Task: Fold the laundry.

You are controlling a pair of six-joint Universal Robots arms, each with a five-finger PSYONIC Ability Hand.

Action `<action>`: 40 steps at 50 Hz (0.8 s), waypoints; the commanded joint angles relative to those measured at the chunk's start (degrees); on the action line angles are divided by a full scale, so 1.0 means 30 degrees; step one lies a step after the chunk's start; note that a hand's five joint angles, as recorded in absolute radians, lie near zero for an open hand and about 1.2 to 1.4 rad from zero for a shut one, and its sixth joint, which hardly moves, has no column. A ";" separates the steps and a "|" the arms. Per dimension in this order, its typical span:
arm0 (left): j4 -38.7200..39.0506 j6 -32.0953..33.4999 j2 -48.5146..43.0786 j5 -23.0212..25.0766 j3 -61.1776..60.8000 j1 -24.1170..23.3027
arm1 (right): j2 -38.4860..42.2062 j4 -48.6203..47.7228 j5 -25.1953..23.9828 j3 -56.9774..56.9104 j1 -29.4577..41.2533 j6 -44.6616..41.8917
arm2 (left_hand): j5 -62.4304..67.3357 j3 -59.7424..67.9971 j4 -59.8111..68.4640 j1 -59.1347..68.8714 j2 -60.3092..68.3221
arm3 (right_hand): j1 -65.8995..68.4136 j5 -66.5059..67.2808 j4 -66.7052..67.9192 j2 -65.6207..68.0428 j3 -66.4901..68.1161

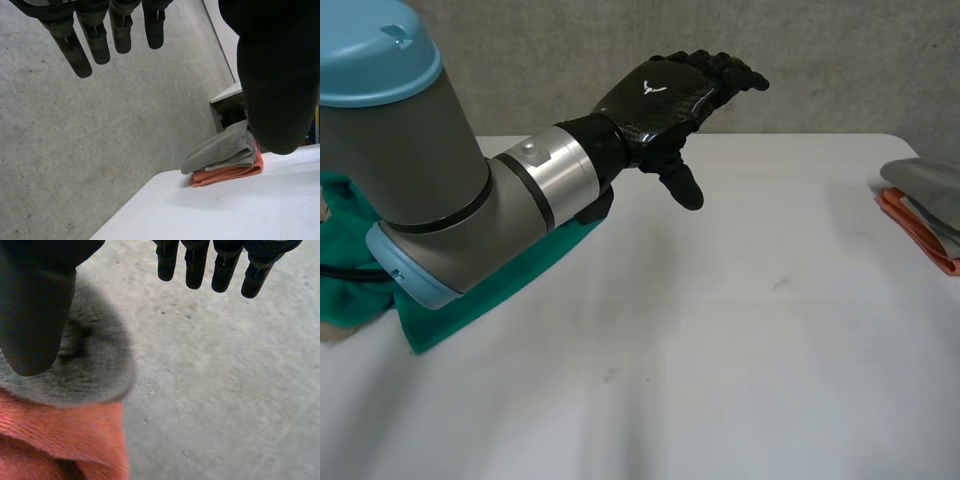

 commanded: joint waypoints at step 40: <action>-0.1797 1.0249 0.0760 -0.8932 -0.0126 0.8611 | -1.3105 0.2096 0.3691 1.2207 1.3901 -0.5100 | -0.0963 -0.0739 -0.0584 -0.0678 -0.0706 | -0.1186 -0.0919 -0.0662 -0.0756 -0.0729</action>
